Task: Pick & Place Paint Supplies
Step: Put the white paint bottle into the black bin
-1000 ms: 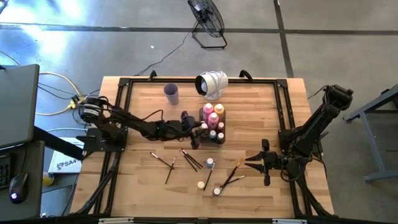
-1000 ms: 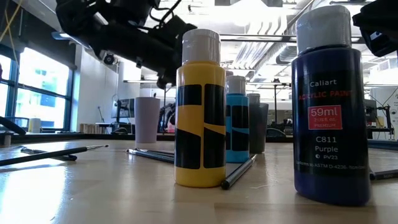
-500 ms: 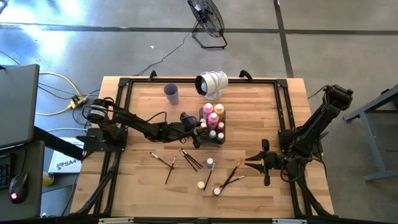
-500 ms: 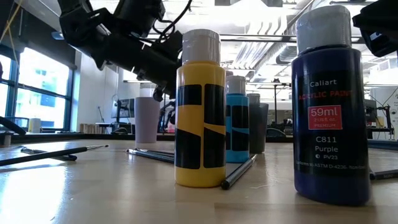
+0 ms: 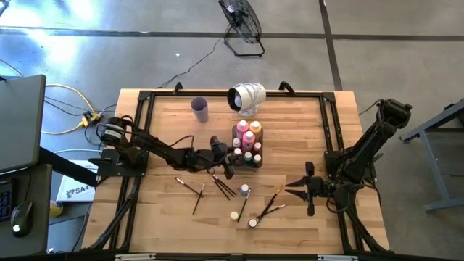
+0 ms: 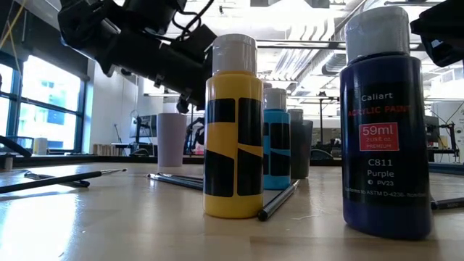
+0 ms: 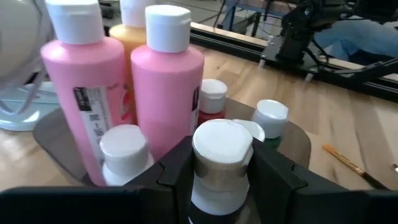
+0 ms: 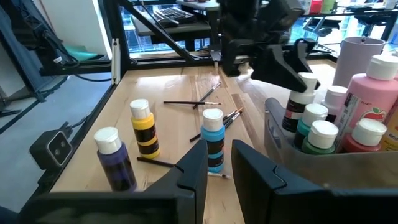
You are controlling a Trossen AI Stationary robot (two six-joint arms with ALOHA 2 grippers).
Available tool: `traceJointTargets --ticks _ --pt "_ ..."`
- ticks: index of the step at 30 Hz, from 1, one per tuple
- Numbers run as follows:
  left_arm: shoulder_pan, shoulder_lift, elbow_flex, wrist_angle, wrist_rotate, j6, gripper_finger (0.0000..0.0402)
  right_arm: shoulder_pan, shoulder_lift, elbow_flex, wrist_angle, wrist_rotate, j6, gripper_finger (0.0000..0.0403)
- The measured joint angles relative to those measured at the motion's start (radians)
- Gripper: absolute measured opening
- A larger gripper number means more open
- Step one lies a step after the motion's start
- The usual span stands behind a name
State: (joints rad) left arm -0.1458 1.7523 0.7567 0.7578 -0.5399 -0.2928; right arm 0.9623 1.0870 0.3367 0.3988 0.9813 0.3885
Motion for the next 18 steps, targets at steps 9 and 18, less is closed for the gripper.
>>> traceJointTargets --ticks 9,18 --pt "0.001 0.000 0.000 0.002 -0.049 0.000 0.0123 0.000 0.000 0.000 0.000 0.012 0.001 0.0064" --pt "0.001 0.000 0.000 0.003 -0.062 0.000 0.0123 0.000 0.000 0.000 0.000 0.012 0.000 0.0064"
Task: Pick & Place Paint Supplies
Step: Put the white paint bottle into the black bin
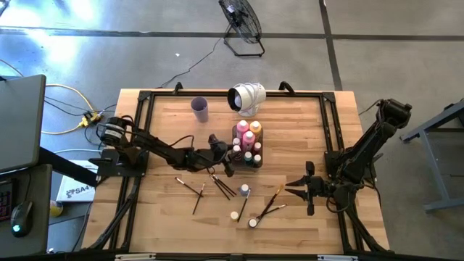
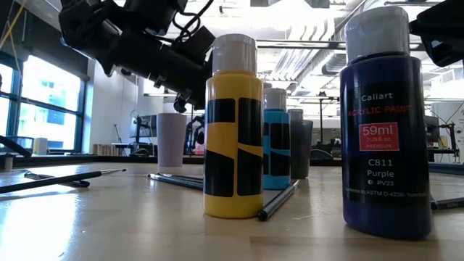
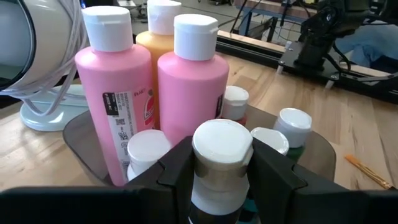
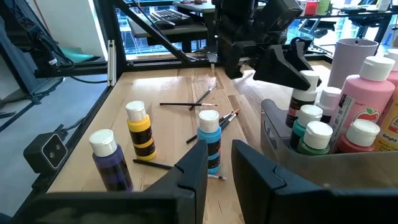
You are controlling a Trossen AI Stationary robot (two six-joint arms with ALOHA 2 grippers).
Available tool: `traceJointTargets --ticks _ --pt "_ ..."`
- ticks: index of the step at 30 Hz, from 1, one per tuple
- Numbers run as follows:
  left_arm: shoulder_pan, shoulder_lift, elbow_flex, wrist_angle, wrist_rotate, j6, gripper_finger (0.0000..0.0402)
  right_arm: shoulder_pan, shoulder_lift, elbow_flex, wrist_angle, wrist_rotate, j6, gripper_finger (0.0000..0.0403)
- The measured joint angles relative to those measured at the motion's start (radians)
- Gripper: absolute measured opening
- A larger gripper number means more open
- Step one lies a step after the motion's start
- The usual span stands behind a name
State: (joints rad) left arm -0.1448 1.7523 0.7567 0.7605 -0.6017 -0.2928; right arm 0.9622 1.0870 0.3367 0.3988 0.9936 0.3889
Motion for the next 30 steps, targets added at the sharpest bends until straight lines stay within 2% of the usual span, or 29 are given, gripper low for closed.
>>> traceJointTargets --ticks 5,11,17,30 --pt "0.000 0.028 0.002 0.017 -0.001 0.000 0.0123 0.000 0.000 0.000 0.000 0.000 0.000 0.0064" --pt "0.000 0.093 0.079 0.011 -0.001 0.075 0.0123 0.000 0.000 0.000 0.000 -0.002 0.005 0.0064" --pt "0.000 0.096 0.144 -0.134 -0.010 0.080 0.0123 0.000 0.000 0.000 0.000 -0.005 0.008 0.0064" --pt "0.001 0.119 0.146 -0.167 -0.068 0.039 0.0123 0.000 0.000 0.000 0.000 -0.005 0.008 0.0064"
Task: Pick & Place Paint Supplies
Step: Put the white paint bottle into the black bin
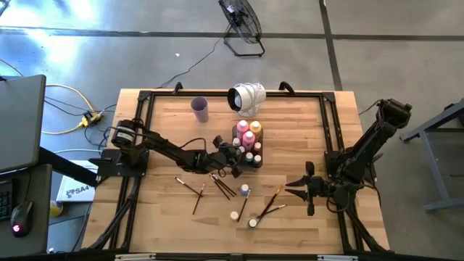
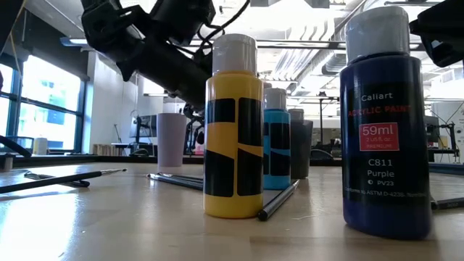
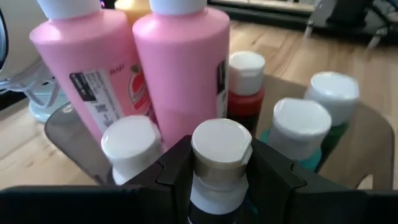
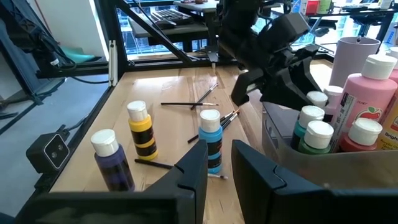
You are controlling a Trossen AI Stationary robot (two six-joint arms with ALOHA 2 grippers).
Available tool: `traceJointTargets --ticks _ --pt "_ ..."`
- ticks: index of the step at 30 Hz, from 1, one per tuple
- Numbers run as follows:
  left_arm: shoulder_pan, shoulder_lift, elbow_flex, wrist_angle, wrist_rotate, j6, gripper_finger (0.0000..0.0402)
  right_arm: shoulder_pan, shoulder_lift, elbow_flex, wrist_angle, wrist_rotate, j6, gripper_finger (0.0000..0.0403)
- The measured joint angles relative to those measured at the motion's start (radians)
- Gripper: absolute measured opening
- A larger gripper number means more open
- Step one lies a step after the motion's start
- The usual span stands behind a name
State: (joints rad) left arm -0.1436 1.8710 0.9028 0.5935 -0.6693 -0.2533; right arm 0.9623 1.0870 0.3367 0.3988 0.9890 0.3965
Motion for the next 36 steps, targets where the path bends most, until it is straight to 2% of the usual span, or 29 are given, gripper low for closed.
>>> traceJointTargets --ticks 12,20,36 --pt "0.000 0.013 0.000 0.019 -0.003 -0.017 0.0124 0.000 0.000 0.000 0.000 0.000 0.000 0.0064" --pt "0.000 0.013 0.000 0.016 0.005 -0.014 0.0146 0.000 0.000 0.000 0.000 -0.001 0.000 0.0064" --pt "0.000 0.012 0.000 0.005 0.007 0.001 0.0150 0.000 0.000 0.000 0.000 -0.001 0.000 0.0064"
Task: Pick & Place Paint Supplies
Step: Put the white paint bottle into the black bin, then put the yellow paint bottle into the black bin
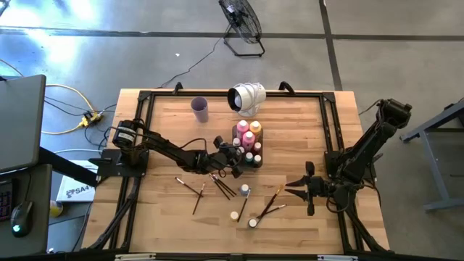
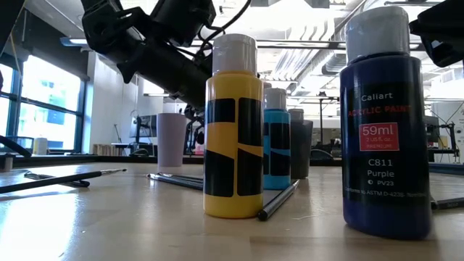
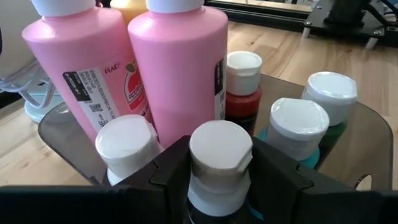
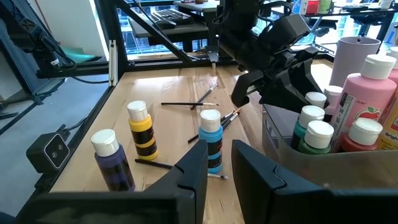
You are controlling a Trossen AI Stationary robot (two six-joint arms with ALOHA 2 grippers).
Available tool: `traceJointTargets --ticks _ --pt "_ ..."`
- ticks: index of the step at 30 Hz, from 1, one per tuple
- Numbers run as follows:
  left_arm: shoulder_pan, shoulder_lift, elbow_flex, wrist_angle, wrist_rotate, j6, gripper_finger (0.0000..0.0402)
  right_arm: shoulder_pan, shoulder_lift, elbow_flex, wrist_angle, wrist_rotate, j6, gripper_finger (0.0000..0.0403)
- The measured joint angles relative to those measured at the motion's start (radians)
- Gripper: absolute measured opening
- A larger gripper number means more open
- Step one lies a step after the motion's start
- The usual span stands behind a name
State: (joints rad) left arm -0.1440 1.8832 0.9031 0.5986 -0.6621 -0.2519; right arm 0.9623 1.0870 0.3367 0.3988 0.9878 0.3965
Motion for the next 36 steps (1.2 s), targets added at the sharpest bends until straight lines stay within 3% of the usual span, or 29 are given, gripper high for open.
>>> traceJointTargets --ticks 4,15,36 --pt "0.000 0.000 0.000 0.000 0.000 0.009 0.0163 0.000 0.000 0.000 0.000 0.000 0.000 0.0064" --pt "0.000 -0.001 0.000 0.000 -0.001 0.011 0.0272 0.000 0.000 0.000 0.000 0.000 0.000 0.0064" --pt "-0.010 -0.001 0.000 0.002 -0.004 0.013 0.0280 0.000 0.000 0.000 0.000 -0.001 0.000 0.0064"
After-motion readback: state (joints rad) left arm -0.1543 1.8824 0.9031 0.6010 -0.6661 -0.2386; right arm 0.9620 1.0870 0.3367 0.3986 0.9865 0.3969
